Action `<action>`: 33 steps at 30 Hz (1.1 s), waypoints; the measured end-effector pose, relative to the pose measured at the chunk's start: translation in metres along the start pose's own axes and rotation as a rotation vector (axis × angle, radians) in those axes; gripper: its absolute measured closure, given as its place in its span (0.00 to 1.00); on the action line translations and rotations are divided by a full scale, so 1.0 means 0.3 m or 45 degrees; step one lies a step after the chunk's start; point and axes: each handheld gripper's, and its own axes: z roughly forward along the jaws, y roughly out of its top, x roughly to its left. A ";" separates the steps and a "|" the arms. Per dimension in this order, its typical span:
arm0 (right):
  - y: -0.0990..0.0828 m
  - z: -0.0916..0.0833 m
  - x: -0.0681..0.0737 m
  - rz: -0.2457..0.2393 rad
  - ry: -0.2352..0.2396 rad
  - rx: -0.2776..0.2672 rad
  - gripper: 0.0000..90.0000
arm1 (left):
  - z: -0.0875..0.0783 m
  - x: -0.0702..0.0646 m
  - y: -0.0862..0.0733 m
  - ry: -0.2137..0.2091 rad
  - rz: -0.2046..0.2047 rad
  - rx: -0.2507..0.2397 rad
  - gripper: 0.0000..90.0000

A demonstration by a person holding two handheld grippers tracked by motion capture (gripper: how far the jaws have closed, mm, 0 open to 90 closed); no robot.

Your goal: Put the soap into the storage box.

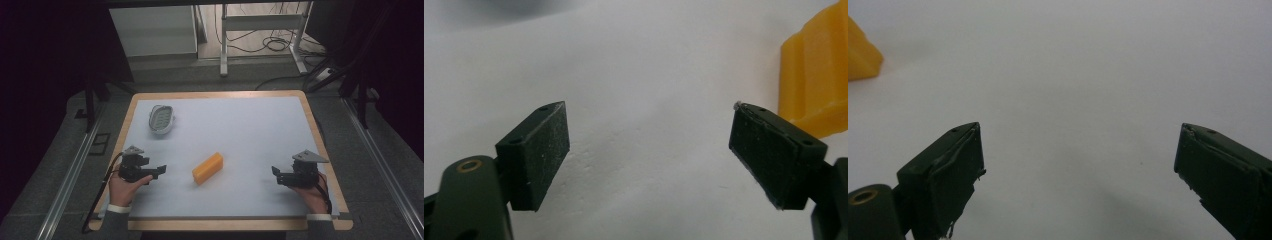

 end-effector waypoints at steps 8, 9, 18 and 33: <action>-0.023 -0.018 -0.016 0.000 -0.027 -0.024 0.08 | 0.011 -0.001 0.009 0.025 0.027 0.028 0.20; -0.023 -0.018 -0.016 0.000 -0.027 -0.024 0.08 | 0.011 -0.001 0.009 0.025 0.027 0.028 0.20; -0.034 -0.024 -0.033 0.050 -0.022 -0.021 0.08 | -0.005 0.004 0.011 -0.021 0.078 0.030 0.19; -0.034 -0.023 -0.038 0.028 -0.027 -0.022 0.08 | -0.076 -0.019 0.065 0.025 0.125 0.033 0.20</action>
